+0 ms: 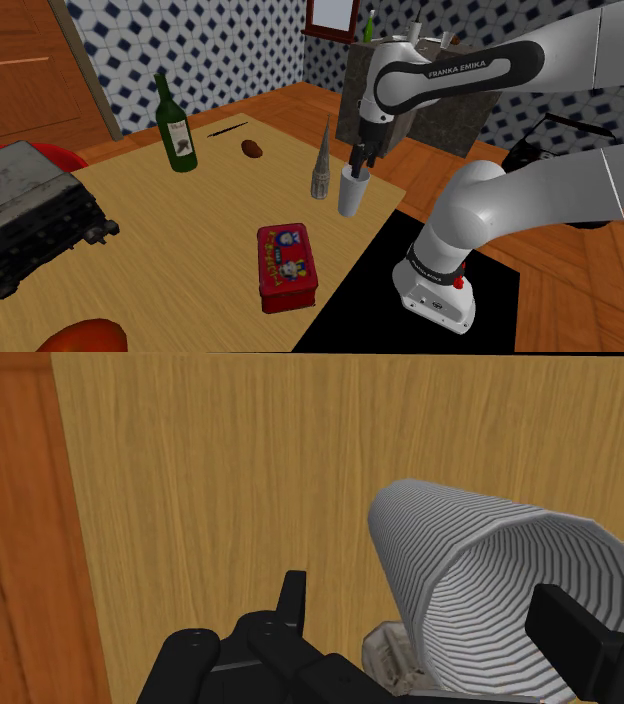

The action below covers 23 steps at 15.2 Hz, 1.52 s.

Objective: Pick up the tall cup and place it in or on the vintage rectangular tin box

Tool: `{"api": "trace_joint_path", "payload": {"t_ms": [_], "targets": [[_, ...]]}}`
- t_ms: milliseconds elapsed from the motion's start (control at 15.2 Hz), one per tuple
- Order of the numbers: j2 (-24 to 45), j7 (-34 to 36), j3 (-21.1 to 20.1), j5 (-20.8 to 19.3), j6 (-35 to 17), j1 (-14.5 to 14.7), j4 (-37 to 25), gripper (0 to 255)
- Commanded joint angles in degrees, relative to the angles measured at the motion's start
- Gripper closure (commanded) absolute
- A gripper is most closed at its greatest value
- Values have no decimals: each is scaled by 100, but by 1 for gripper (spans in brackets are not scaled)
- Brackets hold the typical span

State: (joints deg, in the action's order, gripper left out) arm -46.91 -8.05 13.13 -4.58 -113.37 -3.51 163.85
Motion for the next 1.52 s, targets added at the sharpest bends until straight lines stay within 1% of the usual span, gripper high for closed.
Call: {"api": "trace_joint_path", "payload": {"t_ms": [0,528,594,1188,1452], "targets": [[101,-6,24,-13,-258,4,154,0],[100,-5,24,-13,-257,4,154,0],[100,-5,24,-13,-257,4,154,255],[101,-6,24,-13,-258,4,154,255],[-55,23,-30,22,130,14,-80,255]]}}
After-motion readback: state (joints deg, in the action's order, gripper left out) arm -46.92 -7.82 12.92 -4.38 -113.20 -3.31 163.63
